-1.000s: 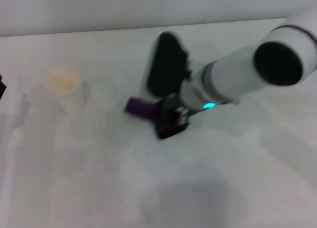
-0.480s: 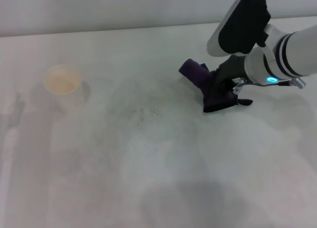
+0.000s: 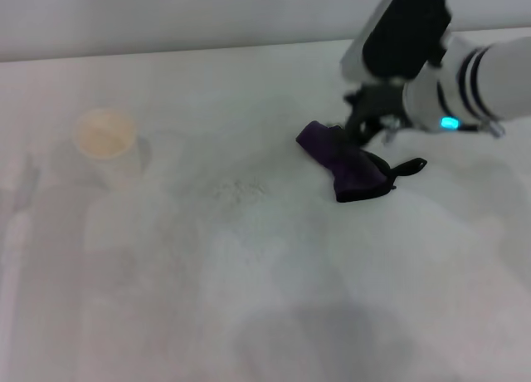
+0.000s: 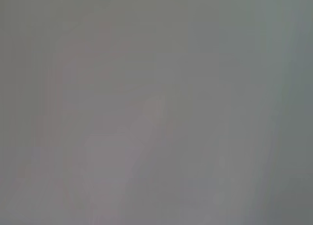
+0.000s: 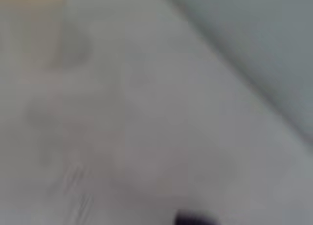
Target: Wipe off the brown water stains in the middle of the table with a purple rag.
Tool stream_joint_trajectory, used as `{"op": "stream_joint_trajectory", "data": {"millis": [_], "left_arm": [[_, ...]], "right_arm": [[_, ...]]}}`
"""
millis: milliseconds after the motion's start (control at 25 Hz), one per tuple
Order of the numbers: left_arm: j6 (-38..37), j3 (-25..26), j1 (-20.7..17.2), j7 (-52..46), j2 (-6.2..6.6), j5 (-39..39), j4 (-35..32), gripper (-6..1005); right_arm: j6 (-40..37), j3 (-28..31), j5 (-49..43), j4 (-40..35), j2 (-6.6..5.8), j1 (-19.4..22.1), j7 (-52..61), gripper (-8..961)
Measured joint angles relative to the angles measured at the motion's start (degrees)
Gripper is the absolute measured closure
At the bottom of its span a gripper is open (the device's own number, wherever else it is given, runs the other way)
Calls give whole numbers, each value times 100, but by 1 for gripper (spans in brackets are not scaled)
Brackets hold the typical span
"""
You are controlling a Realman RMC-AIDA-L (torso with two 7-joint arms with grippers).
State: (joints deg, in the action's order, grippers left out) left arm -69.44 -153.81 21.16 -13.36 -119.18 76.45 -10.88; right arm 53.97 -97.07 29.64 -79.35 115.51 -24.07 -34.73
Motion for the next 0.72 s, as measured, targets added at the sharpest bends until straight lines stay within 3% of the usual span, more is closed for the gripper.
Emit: {"op": "stream_joint_trajectory", "data": {"millis": [160, 360, 560, 720], "left_arm": [[0, 0, -11, 0, 0, 50, 14, 112], [-3, 0, 24, 0, 0, 54, 16, 112], [-6, 0, 25, 0, 0, 57, 16, 112], [-9, 0, 8, 0, 0, 55, 16, 112]], "right_arm": [[-583, 537, 675, -386, -13, 250, -19, 355], [-492, 1954, 3068, 257, -35, 245, -734, 302], [926, 3866, 6432, 2411, -63, 25, -3000, 301], [2074, 5254, 8039, 4455, -59, -105, -4458, 300]]}}
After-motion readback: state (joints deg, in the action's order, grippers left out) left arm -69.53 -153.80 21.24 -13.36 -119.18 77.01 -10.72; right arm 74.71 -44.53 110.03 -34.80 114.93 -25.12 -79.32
